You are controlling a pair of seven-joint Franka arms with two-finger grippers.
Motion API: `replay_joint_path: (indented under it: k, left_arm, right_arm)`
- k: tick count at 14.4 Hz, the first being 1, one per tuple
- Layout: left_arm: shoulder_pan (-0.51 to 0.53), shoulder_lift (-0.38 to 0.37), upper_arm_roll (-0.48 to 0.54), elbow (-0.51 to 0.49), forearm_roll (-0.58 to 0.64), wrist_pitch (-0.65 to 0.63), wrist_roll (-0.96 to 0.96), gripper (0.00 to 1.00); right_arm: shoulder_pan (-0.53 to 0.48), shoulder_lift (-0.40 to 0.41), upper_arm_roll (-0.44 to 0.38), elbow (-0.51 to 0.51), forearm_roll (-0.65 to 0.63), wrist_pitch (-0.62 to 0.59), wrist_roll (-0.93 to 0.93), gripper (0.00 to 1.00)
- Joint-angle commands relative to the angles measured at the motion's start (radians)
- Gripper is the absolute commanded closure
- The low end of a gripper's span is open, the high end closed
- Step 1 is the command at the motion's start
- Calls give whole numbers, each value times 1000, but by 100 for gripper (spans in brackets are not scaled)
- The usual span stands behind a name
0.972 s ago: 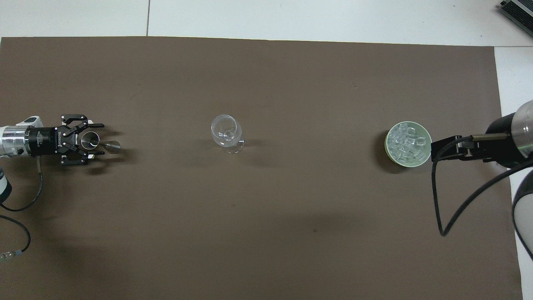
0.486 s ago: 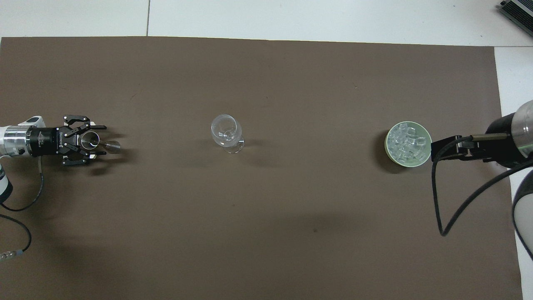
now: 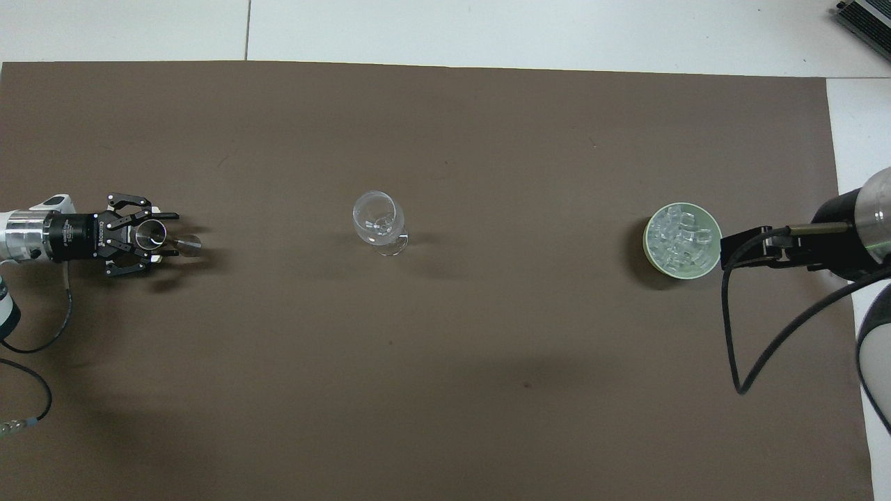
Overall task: Pour wine and add ice with both arms
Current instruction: 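Close the left gripper on the small metal cup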
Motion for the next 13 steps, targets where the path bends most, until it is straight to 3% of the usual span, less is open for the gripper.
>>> replay_joint_path:
  k: [1, 13]
  left_arm:
    - [-11, 7, 17, -4, -7, -17, 14, 36]
    - [-5, 5, 18, -11, 2, -28, 19, 54]
  right_arm:
    - [-3, -26, -3, -31, 18, 14, -25, 0]
    - [-3, -26, -3, -31, 18, 14, -26, 0]
